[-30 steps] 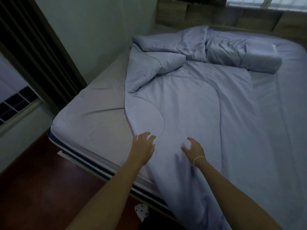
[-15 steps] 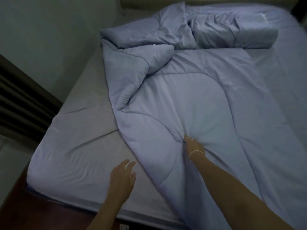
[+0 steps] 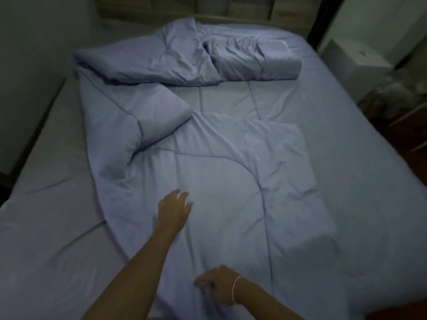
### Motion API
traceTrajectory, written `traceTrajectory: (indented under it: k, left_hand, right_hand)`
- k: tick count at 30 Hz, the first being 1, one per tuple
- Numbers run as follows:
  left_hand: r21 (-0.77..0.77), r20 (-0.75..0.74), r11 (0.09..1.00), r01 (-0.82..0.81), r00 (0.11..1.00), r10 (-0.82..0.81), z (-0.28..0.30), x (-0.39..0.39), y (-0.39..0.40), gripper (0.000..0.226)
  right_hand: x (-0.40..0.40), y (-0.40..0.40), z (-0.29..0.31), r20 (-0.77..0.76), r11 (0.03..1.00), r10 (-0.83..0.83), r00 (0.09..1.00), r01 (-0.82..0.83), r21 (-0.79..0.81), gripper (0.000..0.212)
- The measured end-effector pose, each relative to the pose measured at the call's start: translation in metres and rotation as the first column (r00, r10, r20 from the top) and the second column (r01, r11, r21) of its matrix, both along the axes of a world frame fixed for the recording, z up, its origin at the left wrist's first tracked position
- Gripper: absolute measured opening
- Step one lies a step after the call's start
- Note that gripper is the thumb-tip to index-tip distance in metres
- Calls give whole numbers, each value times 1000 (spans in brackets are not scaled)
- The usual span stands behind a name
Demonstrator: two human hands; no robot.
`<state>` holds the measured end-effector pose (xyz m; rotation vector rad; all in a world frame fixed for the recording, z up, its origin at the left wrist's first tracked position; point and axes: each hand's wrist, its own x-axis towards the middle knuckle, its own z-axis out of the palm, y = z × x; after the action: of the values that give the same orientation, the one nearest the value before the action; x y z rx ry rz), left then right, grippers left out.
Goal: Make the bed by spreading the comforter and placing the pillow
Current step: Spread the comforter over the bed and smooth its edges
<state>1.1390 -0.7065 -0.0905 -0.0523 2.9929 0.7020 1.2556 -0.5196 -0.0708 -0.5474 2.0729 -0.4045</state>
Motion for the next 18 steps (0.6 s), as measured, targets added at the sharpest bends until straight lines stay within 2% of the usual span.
traceTrajectory:
  k: [2, 3, 5, 7, 8, 10, 11, 12, 13, 14, 15, 18]
  left_hand:
    - [-29, 115, 997, 67, 991, -64, -5, -6, 17, 63]
    - [-58, 187, 994, 95, 979, -83, -12, -7, 27, 73]
    - [-115, 308, 985, 133, 947, -92, -32, -6, 43, 90]
    - [-114, 374, 987, 114, 925, -64, -63, -4, 54, 93]
    - [-117, 359, 987, 108, 931, -60, -75, -1, 57, 89]
    - [-112, 239, 981, 157, 963, -127, -94, -1, 59, 66]
    - [-75, 258, 982, 173, 955, -149, -96, 0, 56, 52]
    - [-8, 270, 983, 181, 947, -172, -90, 2, 50, 49]
    - [91, 236, 987, 133, 960, -151, -87, 9, 43, 57]
    - [78, 149, 994, 82, 984, -93, -88, 18, 33, 63]
    - [69, 125, 995, 69, 989, -77, -85, 28, 20, 64]
    - [85, 118, 996, -25, 993, 15, -81, 69, -31, 66]
  right_hand:
    - [-9, 19, 1, -62, 991, -136, 989, 135, -14, 53]
    - [-18, 33, 2, -118, 966, -257, 959, 257, -14, 51]
    - [-40, 63, 0, -259, 877, -475, 841, 478, -55, 44]
    - [-66, 93, -4, -372, 808, -573, 730, 580, -105, 64]
    - [-79, 107, -10, -410, 790, -593, 693, 599, -129, 71]
    - [-105, 135, -27, -480, 780, -600, 640, 603, -170, 66]
    - [-116, 147, -36, -505, 768, -609, 612, 615, -180, 62]
    - [-128, 156, -42, -527, 742, -628, 573, 644, -183, 61]
    - [-138, 163, -48, -552, 718, -638, 537, 674, -174, 63]
    - [-148, 165, -50, -573, 688, -645, 506, 711, -146, 68]
    - [-157, 166, -51, -589, 651, -655, 473, 749, -122, 73]
    - [-174, 163, -58, -555, 557, -710, 433, 828, -66, 99]
